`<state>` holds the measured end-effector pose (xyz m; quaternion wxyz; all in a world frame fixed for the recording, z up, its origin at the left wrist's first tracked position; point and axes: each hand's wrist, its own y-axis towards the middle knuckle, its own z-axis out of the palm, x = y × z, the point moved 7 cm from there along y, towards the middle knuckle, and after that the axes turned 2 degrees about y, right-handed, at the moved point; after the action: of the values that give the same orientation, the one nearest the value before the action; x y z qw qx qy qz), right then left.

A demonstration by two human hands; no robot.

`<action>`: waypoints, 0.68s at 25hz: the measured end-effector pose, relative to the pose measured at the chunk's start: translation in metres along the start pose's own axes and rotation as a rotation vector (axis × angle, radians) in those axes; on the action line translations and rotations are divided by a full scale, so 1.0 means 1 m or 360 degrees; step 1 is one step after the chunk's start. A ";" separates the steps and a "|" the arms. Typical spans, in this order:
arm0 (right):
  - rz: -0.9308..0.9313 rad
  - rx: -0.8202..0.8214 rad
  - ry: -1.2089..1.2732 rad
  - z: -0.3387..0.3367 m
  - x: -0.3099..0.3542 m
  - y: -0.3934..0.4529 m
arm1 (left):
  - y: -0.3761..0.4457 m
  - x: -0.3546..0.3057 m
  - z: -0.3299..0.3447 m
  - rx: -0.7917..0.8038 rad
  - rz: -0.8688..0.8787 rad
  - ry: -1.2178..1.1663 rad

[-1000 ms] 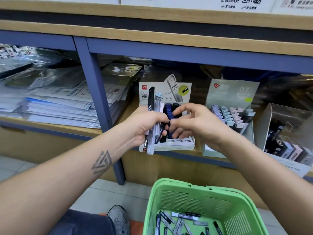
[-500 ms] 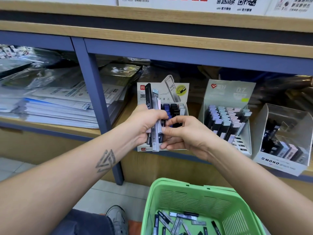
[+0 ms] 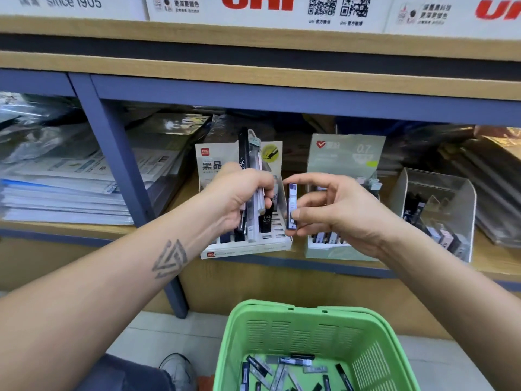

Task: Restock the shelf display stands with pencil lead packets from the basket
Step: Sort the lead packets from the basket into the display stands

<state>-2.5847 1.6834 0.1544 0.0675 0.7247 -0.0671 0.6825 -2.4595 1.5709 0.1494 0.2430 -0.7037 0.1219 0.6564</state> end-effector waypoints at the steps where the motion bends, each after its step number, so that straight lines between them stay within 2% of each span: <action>1: -0.0025 -0.0042 -0.0016 -0.014 0.003 -0.006 | -0.003 -0.002 0.013 0.0065 0.0003 0.0019; 10: -0.0265 -0.0627 -0.0206 -0.155 0.019 -0.070 | -0.016 -0.015 0.137 0.0421 0.0039 0.0067; 13: -0.0253 -0.0604 -0.0241 -0.185 0.016 -0.091 | -0.017 -0.014 0.166 0.0486 0.0035 0.0065; 17: -0.0351 -0.0619 -0.0643 -0.200 0.013 -0.109 | -0.015 -0.006 0.193 0.0535 -0.0009 0.0076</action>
<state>-2.7595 1.8283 0.1787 0.2641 0.8222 -0.1297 0.4873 -2.6201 1.6794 0.1542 0.3561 -0.6690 0.2338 0.6090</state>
